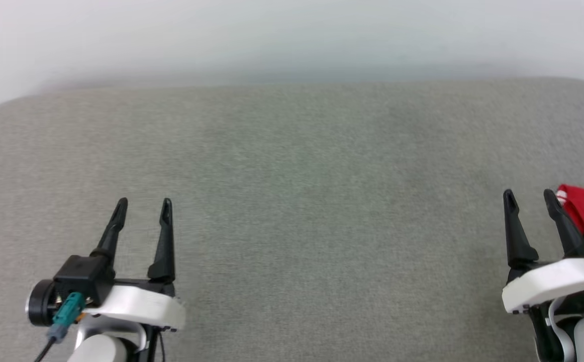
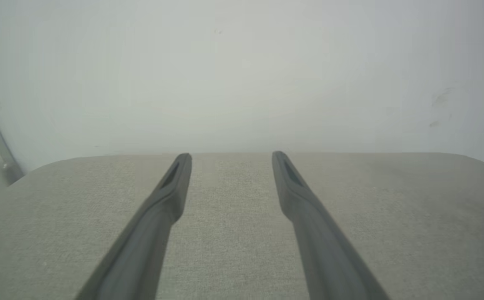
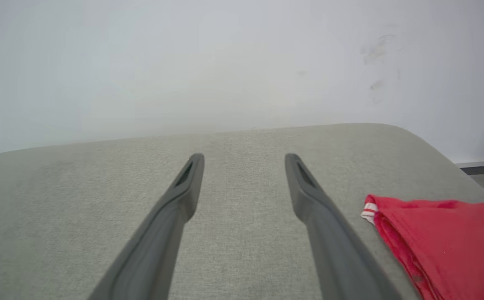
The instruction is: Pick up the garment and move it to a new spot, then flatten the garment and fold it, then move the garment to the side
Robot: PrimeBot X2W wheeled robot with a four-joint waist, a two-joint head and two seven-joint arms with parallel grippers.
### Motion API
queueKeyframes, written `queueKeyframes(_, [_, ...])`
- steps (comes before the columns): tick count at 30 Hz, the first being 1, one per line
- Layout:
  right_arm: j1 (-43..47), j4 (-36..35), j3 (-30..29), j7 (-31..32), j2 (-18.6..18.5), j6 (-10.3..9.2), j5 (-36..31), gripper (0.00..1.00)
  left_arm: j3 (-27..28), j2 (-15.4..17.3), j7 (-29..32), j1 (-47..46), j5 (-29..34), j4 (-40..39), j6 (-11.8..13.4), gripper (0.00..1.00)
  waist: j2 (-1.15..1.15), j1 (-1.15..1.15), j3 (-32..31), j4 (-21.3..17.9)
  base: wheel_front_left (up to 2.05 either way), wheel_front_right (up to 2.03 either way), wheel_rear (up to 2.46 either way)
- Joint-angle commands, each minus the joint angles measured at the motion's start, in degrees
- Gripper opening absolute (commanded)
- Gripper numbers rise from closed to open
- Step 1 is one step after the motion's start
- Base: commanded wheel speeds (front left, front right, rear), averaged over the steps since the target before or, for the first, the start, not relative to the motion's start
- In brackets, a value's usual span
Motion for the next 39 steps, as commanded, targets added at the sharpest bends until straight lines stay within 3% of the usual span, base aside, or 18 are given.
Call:
queueKeyframes(1, [1.8, -1.6, 0.1, 0.4, 0.1, -0.04, -0.1, 1.00, 0.8, 0.3, -0.3, 0.9, 0.0, -0.2, -0.5, 1.00, 0.00, 0.01, -1.6, 1.5, 0.00, 0.00, 0.00])
queueKeyframes(7, [7.0, -7.8, 1.0, 3.0, 1.0, -0.04, -0.7, 1.00, 4.4, 0.3, -0.4, 4.9, 0.6, -0.3, -2.8, 1.00, 0.00, 0.01, -4.3, 1.5, 0.00, 0.00, 0.00])
queueKeyframes(17, [15.3, -14.7, 2.5, 6.2, 2.1, -0.03, -1.2, 1.00, 4.8, -1.8, -0.4, 9.9, 0.9, 2.0, -4.7, 1.00, 0.00, 0.01, -7.8, 0.0, 0.00, 0.00, 0.00])
queueKeyframes(39, [15.2, -16.2, 3.9, 7.3, 2.4, -0.03, -1.4, 1.00, 5.2, -2.8, -0.4, 9.9, 2.6, 4.2, -5.2, 1.00, 0.00, 0.01, -7.9, 0.5, 0.00, 0.00, 0.00])
